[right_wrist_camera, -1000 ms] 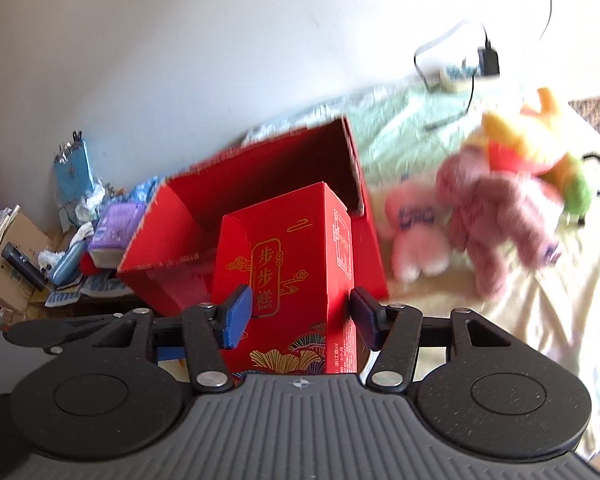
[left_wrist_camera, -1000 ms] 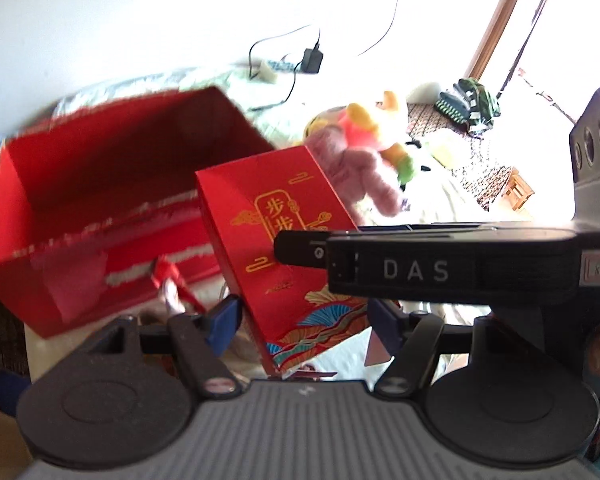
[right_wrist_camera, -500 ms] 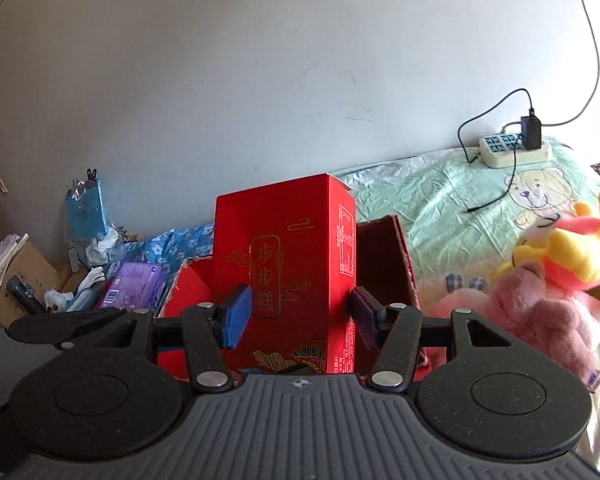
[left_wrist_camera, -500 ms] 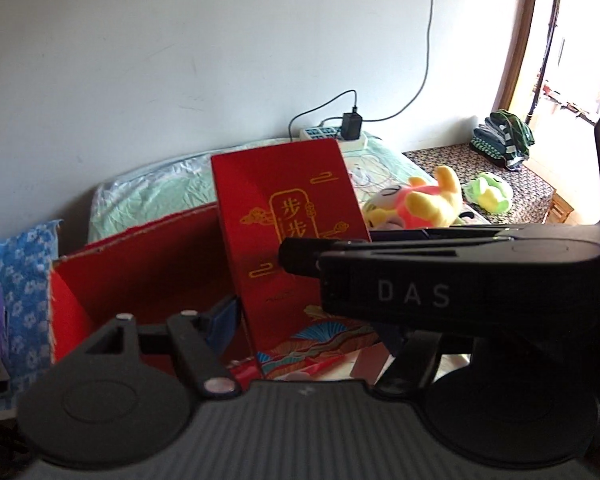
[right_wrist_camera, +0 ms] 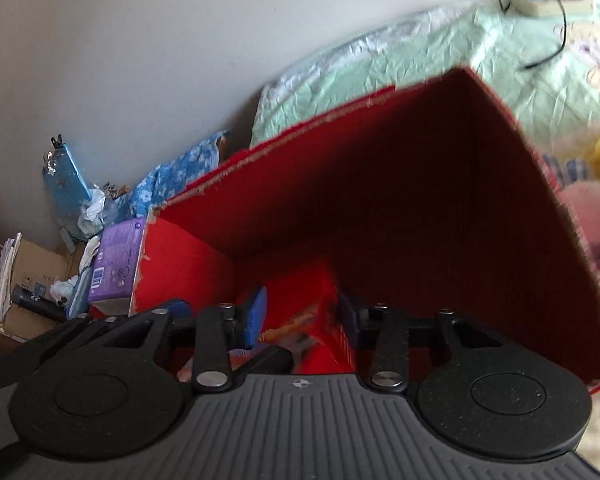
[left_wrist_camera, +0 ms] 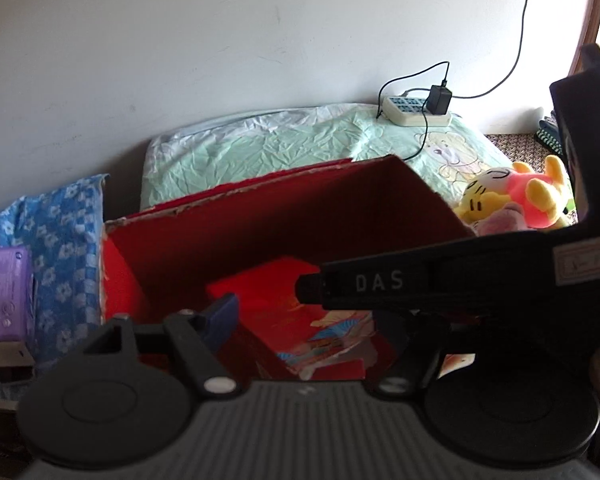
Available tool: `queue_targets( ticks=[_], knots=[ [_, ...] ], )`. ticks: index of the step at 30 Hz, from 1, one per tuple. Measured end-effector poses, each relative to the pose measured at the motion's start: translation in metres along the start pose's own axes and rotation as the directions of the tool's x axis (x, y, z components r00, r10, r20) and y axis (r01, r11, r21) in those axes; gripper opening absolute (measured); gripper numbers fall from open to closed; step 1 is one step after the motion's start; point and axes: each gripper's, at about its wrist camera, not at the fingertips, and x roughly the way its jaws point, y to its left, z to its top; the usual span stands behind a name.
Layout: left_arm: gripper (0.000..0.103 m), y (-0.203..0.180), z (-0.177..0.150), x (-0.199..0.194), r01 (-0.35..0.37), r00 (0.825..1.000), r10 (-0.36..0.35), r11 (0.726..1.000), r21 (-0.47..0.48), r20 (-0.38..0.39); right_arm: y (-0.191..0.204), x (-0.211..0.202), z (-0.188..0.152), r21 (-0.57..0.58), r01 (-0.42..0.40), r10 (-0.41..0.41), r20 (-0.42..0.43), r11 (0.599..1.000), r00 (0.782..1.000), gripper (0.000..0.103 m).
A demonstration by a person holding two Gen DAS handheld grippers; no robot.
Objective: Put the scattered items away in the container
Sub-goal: 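Lower the gift box into the red container and open both tools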
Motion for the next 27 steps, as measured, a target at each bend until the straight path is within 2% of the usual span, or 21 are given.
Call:
queue_targets(
  ticks=[3, 9, 12, 16, 19, 23, 25, 27],
  knots=[
    [0.072, 0.011, -0.004, 0.01, -0.004, 1.0, 0.003, 1.0, -0.026, -0.029, 0.005, 0.011, -0.009, -0.006, 0.011, -0.011, -0.033, 1.0, 0.999, 0.041],
    [0.084, 0.033, -0.013, 0.029, -0.013, 0.996, 0.007, 0.997, -0.076, -0.086, 0.022, 0.018, -0.006, -0.061, 0.014, -0.021, -0.102, 0.998, 0.995, 0.046],
    [0.082, 0.037, -0.014, 0.024, -0.007, 0.996, 0.0, 0.997, -0.078, -0.088, 0.029, 0.016, -0.004, -0.085, 0.035, -0.048, -0.156, 0.996, 0.987, 0.05],
    [0.08, 0.03, -0.019, 0.019, -0.077, 0.993, 0.074, 0.997, -0.026, -0.092, 0.028, 0.004, -0.002, -0.13, 0.058, -0.084, -0.209, 0.99, 0.974, 0.05],
    [0.08, 0.026, -0.022, 0.021, -0.096, 0.99, 0.095, 0.995, 0.0, -0.105, 0.019, 0.004, -0.001, -0.088, 0.024, -0.046, -0.259, 0.996, 0.965, 0.049],
    [0.078, 0.027, -0.021, 0.021, -0.113, 0.988, 0.114, 0.993, 0.013, -0.102, 0.014, 0.024, -0.001, 0.005, -0.011, 0.012, -0.312, 1.0, 0.95, 0.043],
    [0.071, 0.027, -0.02, 0.022, -0.122, 0.987, 0.123, 0.992, 0.018, -0.1, 0.014, 0.035, -0.003, 0.054, -0.029, 0.045, -0.33, 0.998, 0.943, 0.038],
    [0.071, 0.028, -0.02, 0.022, -0.131, 0.986, 0.133, 0.991, 0.024, -0.099, 0.017, 0.046, -0.006, 0.101, -0.06, 0.093, -0.363, 0.993, 0.927, 0.032]
  ],
)
